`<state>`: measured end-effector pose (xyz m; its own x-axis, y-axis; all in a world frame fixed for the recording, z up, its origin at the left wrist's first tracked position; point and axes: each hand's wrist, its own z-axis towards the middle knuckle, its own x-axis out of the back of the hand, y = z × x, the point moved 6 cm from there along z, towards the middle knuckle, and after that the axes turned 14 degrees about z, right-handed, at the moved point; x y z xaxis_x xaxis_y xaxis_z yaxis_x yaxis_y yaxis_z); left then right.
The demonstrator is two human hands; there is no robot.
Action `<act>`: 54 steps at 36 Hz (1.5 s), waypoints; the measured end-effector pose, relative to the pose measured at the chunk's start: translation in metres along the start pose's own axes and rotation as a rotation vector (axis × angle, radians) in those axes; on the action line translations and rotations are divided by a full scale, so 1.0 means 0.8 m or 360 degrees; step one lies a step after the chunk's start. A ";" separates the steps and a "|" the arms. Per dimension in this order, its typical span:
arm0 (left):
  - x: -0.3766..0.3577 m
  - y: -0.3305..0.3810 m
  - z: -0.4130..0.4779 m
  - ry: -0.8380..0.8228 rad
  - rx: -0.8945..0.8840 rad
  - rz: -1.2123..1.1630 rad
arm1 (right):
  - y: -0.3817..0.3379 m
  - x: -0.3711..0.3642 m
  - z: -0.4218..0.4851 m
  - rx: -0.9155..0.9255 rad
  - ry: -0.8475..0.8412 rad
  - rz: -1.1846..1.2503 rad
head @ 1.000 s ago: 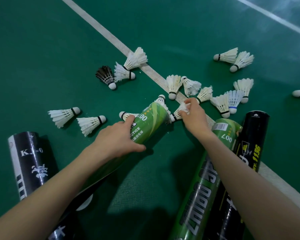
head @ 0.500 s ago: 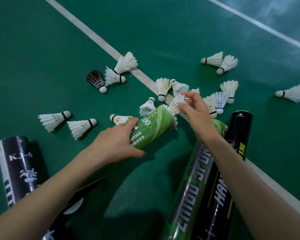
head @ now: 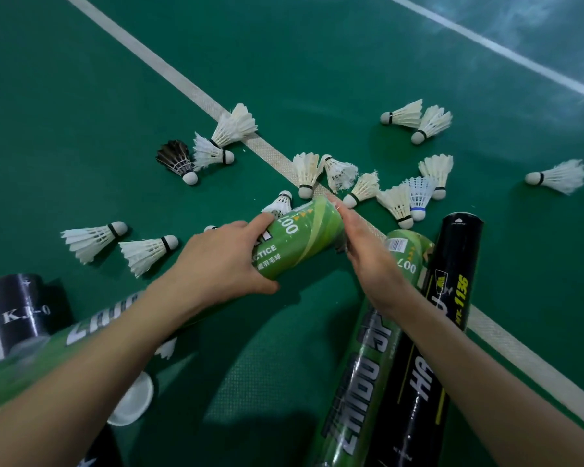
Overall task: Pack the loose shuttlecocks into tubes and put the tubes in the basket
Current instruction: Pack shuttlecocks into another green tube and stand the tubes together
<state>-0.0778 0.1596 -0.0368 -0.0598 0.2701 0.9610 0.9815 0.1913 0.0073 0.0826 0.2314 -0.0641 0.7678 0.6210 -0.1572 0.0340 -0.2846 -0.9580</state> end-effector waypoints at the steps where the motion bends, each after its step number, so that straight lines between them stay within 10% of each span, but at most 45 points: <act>1: -0.001 0.002 0.003 -0.0011 -0.0010 0.0034 | 0.001 0.002 -0.001 -0.0025 0.0012 0.0016; 7: -0.010 0.024 0.033 -0.0086 -0.0028 -0.0045 | -0.009 0.045 0.022 -0.0105 0.0241 0.0054; 12: -0.017 0.037 0.047 -0.0089 -0.0046 -0.0108 | -0.014 0.120 0.063 -0.0038 0.0699 -0.0655; 25: -0.045 0.029 0.034 -0.0284 -0.0115 -0.0019 | 0.025 0.155 0.104 -0.0512 0.0613 -0.1797; 39: -0.046 0.040 0.032 -0.0288 -0.0124 -0.0031 | 0.010 0.147 0.087 -0.0018 0.0539 -0.2420; 45: -0.038 0.040 0.031 -0.0245 -0.0091 -0.0057 | -0.041 0.143 0.060 0.0346 0.0738 -0.1601; 54: -0.023 0.036 0.019 -0.0105 -0.0015 -0.0167 | -0.031 0.093 0.027 -0.0030 0.0414 -0.0285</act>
<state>-0.0510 0.1748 -0.0589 -0.1740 0.3104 0.9345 0.9708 0.2130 0.1100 0.1254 0.3006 -0.0569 0.8864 0.4556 0.0823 0.1933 -0.2026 -0.9600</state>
